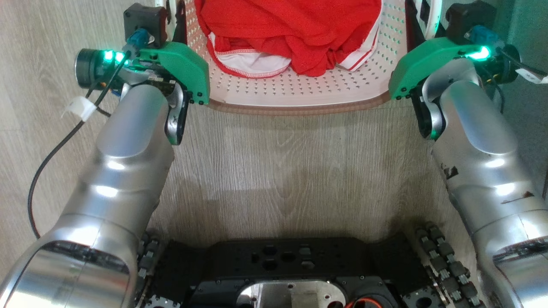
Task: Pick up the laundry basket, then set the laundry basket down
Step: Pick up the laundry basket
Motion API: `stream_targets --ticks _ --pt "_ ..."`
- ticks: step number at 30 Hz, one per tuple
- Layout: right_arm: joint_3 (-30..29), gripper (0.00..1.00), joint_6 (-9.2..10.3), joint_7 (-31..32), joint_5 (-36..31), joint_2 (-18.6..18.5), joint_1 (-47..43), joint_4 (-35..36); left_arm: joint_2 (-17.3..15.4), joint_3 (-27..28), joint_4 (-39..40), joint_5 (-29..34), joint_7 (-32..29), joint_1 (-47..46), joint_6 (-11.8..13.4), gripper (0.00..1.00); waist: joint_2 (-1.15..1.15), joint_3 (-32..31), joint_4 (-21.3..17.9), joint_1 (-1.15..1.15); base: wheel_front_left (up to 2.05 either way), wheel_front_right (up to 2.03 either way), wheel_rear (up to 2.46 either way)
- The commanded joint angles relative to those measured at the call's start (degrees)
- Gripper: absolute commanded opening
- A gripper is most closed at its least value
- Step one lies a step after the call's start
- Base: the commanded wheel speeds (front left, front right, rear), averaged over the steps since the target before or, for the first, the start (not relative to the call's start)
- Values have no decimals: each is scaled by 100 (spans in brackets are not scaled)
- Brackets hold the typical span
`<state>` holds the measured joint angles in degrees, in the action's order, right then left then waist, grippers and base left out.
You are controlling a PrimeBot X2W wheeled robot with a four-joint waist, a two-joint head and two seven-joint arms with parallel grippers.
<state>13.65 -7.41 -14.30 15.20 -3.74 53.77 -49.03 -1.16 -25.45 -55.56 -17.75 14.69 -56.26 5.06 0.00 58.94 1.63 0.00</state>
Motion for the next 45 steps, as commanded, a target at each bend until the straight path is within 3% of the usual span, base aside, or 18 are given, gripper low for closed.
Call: stream_targets --ticks 1,21,36,45 --pt "159 0 -8 -70 -35 86 -202 62 -172 20 71 -6 30 176 34 0 0 -28 1 0 0 0 0" --pt "591 0 -8 -70 462 86 -574 -697 -172 -435 -106 -640 30 931 114 0 0 -1118 -24 0 0 0 0" --pt "1485 0 -8 117 1473 86 -1310 -1820 -172 -1264 -798 -1671 -71 1905 -131 0 0 -2802 15 0 0 0 0" --pt "2223 0 -8 502 2268 86 -1963 -1862 -172 -1954 -998 -2258 -403 2527 -159 0 0 -3991 10 0 0 0 0"
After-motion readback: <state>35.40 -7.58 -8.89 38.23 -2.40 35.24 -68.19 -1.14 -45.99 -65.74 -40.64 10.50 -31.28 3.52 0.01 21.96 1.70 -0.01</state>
